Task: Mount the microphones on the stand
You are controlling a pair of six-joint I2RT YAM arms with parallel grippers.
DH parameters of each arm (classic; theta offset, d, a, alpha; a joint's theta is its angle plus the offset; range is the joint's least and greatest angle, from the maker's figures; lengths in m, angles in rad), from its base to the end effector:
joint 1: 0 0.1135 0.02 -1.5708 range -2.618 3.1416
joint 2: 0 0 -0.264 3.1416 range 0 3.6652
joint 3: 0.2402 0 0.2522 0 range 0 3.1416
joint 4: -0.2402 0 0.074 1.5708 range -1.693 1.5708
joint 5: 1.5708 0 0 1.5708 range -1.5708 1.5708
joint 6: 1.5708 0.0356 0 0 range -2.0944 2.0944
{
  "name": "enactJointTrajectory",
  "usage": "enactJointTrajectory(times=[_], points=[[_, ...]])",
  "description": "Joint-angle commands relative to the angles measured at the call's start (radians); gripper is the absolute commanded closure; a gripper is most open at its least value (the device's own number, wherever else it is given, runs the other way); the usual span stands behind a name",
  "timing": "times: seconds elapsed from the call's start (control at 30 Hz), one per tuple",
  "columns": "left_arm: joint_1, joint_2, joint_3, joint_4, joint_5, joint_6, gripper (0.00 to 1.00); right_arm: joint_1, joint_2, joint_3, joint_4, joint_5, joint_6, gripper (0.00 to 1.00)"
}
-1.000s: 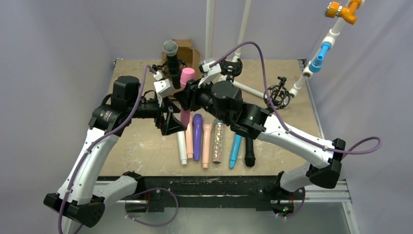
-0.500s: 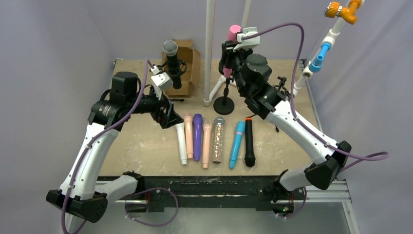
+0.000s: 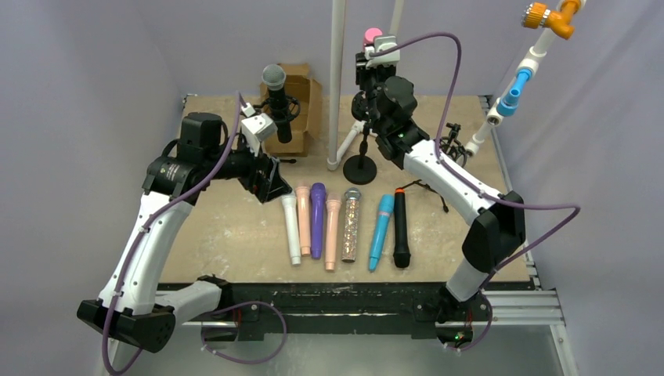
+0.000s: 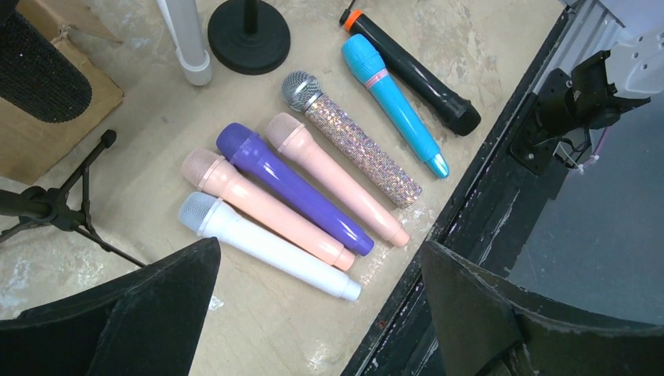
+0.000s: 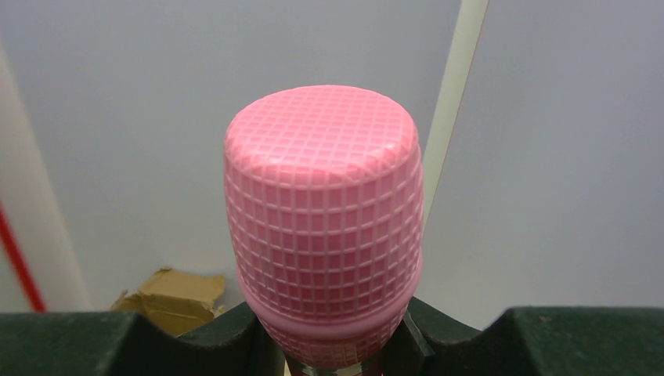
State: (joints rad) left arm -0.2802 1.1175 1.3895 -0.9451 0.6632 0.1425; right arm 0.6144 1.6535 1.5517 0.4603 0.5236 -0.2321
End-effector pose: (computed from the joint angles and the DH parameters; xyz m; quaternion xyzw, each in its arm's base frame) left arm 0.1900 -0.0775 0.4108 0.3168 0.8033 -0.3208 0.3891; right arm 0.3287 0.2101 0.4482 -0.0321 0.5891 0.0061 0.8074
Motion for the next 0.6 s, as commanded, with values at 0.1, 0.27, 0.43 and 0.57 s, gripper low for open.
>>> enactJointTrajectory(times=[0.1, 0.27, 0.43, 0.57], points=[[0.013, -0.004, 0.028, -0.003, -0.015, 0.020, 0.00, -0.053, 0.056, 0.081, 0.101, -0.060, -0.001, 1.00], [0.015, -0.002, 0.015, 0.001, -0.023, 0.028, 0.00, -0.070, 0.096, 0.099, 0.088, -0.074, 0.026, 1.00], [0.018, -0.003, 0.011, 0.001, -0.032, 0.033, 0.00, -0.076, 0.112, 0.086, 0.071, -0.083, 0.068, 1.00], [0.019, -0.002, 0.005, 0.002, -0.038, 0.035, 0.00, -0.077, 0.116, 0.064, 0.066, -0.091, 0.094, 1.00]])
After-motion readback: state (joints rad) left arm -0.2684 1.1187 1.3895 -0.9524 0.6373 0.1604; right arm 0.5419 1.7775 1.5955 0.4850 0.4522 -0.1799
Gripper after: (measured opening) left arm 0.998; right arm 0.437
